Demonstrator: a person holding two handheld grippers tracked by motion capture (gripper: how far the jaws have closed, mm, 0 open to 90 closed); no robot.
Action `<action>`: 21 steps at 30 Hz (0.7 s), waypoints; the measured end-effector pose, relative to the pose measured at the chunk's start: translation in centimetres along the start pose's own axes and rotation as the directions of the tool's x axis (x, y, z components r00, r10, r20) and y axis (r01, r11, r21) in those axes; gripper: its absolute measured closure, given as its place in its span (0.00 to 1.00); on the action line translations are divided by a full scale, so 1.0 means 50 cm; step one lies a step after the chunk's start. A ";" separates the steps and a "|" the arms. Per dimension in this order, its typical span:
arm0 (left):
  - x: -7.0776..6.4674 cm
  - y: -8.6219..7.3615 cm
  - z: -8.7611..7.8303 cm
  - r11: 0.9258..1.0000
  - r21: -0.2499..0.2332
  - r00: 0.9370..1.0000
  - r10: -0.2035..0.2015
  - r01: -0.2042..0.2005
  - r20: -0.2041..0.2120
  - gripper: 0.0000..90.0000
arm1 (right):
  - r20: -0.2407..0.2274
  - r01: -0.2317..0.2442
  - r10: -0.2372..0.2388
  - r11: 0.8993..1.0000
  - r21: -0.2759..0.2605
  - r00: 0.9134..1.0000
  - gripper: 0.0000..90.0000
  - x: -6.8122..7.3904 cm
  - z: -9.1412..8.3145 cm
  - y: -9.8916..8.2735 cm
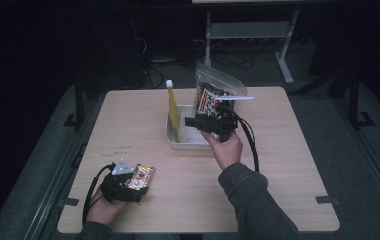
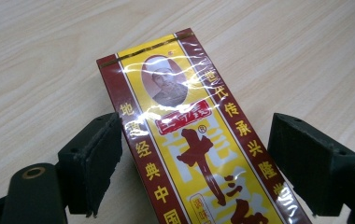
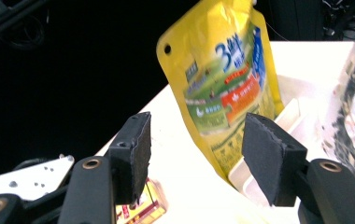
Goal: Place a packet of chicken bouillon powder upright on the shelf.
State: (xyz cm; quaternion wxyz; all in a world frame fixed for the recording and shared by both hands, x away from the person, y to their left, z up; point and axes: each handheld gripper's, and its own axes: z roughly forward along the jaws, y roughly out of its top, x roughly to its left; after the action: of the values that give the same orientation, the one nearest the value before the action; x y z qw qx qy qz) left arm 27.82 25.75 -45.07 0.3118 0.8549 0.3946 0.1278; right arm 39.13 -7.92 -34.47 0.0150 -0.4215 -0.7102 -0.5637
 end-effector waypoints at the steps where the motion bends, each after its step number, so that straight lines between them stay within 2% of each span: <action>1: -0.001 0.001 0.001 1.000 0.000 1.000 0.000 0.000 0.000 0.20 | -0.003 -0.005 0.005 1.000 0.006 1.000 0.46 -0.002 -0.001 -0.004; 6: -0.004 0.003 0.005 1.000 0.006 1.000 0.004 -0.004 0.000 0.22 | 0.004 -0.013 0.013 1.000 0.027 1.000 0.44 -0.013 -0.006 -0.021; 12: -0.009 0.006 0.012 0.999 0.038 1.000 0.026 -0.027 0.011 0.28 | 0.001 -0.011 0.011 0.998 0.065 1.000 0.41 -0.021 -0.005 -0.039; 21: -0.013 0.014 0.014 0.997 0.062 0.999 0.048 -0.049 0.018 0.35 | -0.041 -0.023 0.028 0.991 0.133 0.999 0.39 -0.028 0.002 -0.067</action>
State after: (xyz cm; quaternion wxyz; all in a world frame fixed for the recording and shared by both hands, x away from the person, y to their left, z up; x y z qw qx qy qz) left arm 28.14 24.63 -45.17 0.2851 0.8745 0.3749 0.1160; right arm 38.03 -8.67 -37.84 0.0654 -0.4164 -0.7402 -0.5238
